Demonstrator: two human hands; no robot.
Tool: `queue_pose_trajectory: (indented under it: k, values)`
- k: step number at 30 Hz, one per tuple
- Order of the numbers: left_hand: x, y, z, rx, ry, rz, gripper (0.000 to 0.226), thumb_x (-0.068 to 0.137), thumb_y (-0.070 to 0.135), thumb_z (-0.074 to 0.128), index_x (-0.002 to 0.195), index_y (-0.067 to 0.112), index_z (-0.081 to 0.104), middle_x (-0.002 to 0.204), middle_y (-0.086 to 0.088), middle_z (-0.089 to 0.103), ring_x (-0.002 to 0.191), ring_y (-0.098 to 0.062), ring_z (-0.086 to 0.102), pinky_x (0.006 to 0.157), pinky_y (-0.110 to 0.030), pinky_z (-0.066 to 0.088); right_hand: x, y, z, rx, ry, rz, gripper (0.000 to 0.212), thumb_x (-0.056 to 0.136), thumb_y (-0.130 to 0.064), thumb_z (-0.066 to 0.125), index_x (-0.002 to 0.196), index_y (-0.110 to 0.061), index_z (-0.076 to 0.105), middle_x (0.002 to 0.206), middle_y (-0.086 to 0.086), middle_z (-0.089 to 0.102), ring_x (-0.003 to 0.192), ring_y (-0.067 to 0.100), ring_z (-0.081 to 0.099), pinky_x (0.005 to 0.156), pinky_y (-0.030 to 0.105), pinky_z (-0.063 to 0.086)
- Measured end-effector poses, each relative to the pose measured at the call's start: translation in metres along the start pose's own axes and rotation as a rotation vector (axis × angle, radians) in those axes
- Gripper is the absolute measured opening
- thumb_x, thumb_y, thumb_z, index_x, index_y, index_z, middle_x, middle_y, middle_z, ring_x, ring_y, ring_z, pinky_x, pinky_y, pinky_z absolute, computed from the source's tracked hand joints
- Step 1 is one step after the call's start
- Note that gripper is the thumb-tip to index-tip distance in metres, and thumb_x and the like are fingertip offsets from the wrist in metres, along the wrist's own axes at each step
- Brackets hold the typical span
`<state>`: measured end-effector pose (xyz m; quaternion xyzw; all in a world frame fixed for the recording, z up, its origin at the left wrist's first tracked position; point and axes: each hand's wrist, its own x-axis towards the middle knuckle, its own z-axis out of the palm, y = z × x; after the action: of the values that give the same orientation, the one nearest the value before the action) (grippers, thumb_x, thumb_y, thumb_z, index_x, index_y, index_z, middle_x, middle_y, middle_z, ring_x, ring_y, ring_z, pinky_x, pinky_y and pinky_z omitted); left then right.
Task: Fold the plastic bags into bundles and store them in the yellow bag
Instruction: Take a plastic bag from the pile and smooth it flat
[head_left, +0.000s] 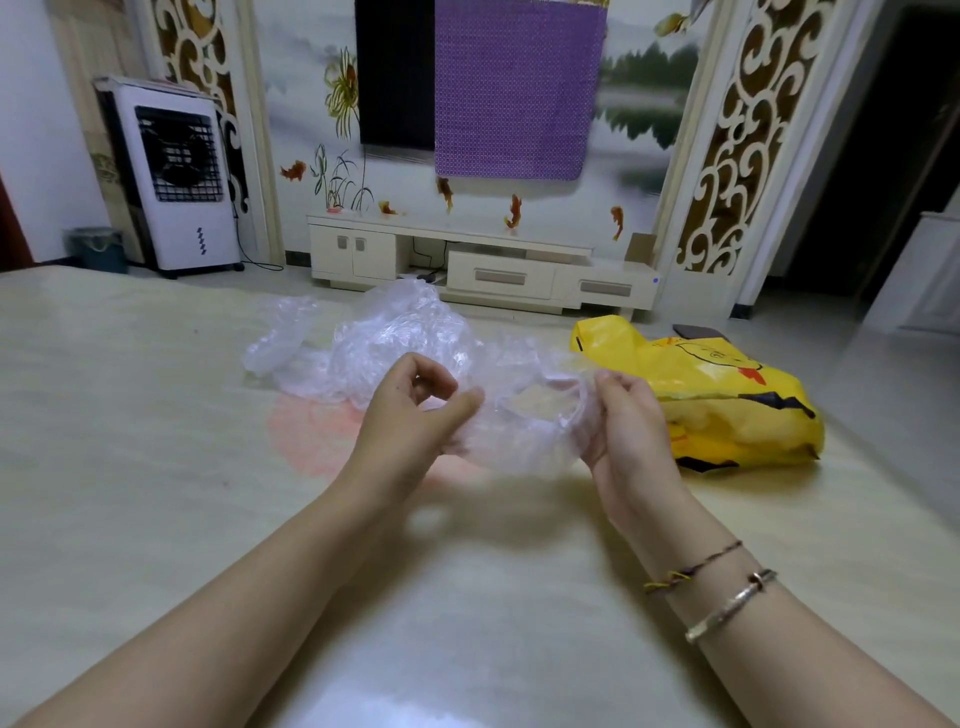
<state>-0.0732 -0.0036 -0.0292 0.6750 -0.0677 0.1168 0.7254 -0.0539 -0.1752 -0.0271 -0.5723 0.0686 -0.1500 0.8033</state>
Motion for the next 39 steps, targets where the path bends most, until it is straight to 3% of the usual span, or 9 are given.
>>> queue_pose_trajectory:
  k: [4,10,15,18,21,25,28,33,39]
  values:
    - [0.001,0.006,-0.002,-0.092,-0.005,-0.190,0.016,0.087,0.019,0.064,0.097,0.012,0.054,0.082,0.001,0.053,0.056,-0.012,0.045,0.051,-0.026,0.048,-0.006,-0.015,-0.002,-0.148,-0.100,-0.143,0.009,0.097,-0.016,0.050,0.089,-0.017,0.048,0.067,0.004,0.060,0.058,0.016,0.046,0.054,0.028,0.042]
    - [-0.001,0.015,-0.011,-0.124,-0.195,-0.417,0.061,0.074,0.069,0.062,0.106,0.018,0.068,0.098,-0.004,0.069,0.081,-0.023,0.068,0.057,-0.029,0.052,-0.023,-0.018,0.003,-0.392,-0.398,-0.230,0.012,0.094,-0.010,0.058,0.083,-0.011,0.053,0.046,-0.007,0.049,0.039,0.009,0.035,0.040,0.021,0.034]
    - [-0.002,0.009,-0.007,-0.049,-0.168,-0.212,0.008,0.085,0.013,0.071,0.089,0.006,0.068,0.080,-0.005,0.065,0.067,-0.013,0.060,0.052,-0.022,0.050,-0.018,-0.011,0.004,-0.499,-0.356,-0.275,0.011,0.092,-0.017,0.062,0.087,-0.007,0.061,0.058,-0.008,0.060,0.050,0.004,0.049,0.048,0.019,0.040]
    - [0.007,0.006,-0.010,-0.073,0.012,-0.043,0.003,0.089,0.011,0.066,0.091,0.008,0.064,0.073,0.001,0.069,0.079,-0.018,0.060,0.075,-0.034,0.050,-0.010,-0.007,0.001,-0.673,-0.384,-0.109,0.035,0.095,-0.037,0.054,0.085,-0.005,0.065,0.078,0.014,0.065,0.071,0.016,0.056,0.063,0.028,0.041]
    - [0.011,0.004,-0.014,-0.049,0.111,0.076,0.007,0.093,0.013,0.062,0.088,0.017,0.059,0.067,0.009,0.068,0.083,-0.022,0.063,0.077,-0.040,0.051,-0.011,-0.007,0.002,-0.673,-0.415,0.124,0.030,0.097,-0.027,0.042,0.082,-0.012,0.064,0.075,0.002,0.063,0.067,0.012,0.057,0.058,0.027,0.034]
    - [0.007,0.005,-0.014,0.114,0.152,0.217,0.005,0.096,0.016,0.057,0.093,0.012,0.056,0.071,0.012,0.067,0.075,-0.003,0.060,0.074,-0.032,0.050,-0.012,-0.005,0.003,-0.319,-0.420,0.261,0.024,0.091,-0.003,0.042,0.105,0.003,0.061,0.091,0.018,0.059,0.076,0.025,0.058,0.063,0.030,0.049]
    - [0.004,0.005,-0.018,0.316,0.192,0.300,0.007,0.099,0.016,0.050,0.098,0.009,0.052,0.077,0.005,0.065,0.058,-0.003,0.060,0.054,-0.030,0.052,-0.011,-0.001,0.005,-0.208,-0.290,0.217,0.015,0.096,-0.004,0.048,0.105,0.004,0.057,0.083,0.015,0.061,0.058,0.021,0.060,0.048,0.027,0.053]
    - [0.007,-0.003,-0.032,0.730,0.198,0.313,0.008,0.100,0.021,0.045,0.094,0.016,0.048,0.063,0.002,0.052,0.053,-0.022,0.051,0.049,-0.031,0.036,0.002,0.006,0.004,-0.521,-0.066,-0.132,0.010,0.092,-0.014,0.059,0.090,-0.015,0.049,0.065,0.001,0.050,0.041,0.003,0.042,0.040,0.017,0.034]
    - [0.008,-0.011,-0.044,1.162,0.116,0.032,0.023,0.098,0.038,0.046,0.102,0.015,0.050,0.092,-0.004,0.061,0.081,-0.027,0.056,0.062,-0.032,0.039,0.009,0.016,-0.001,-0.905,-0.113,-0.381,0.009,0.088,-0.014,0.059,0.088,-0.016,0.049,0.080,0.000,0.057,0.071,0.014,0.051,0.055,0.017,0.035]
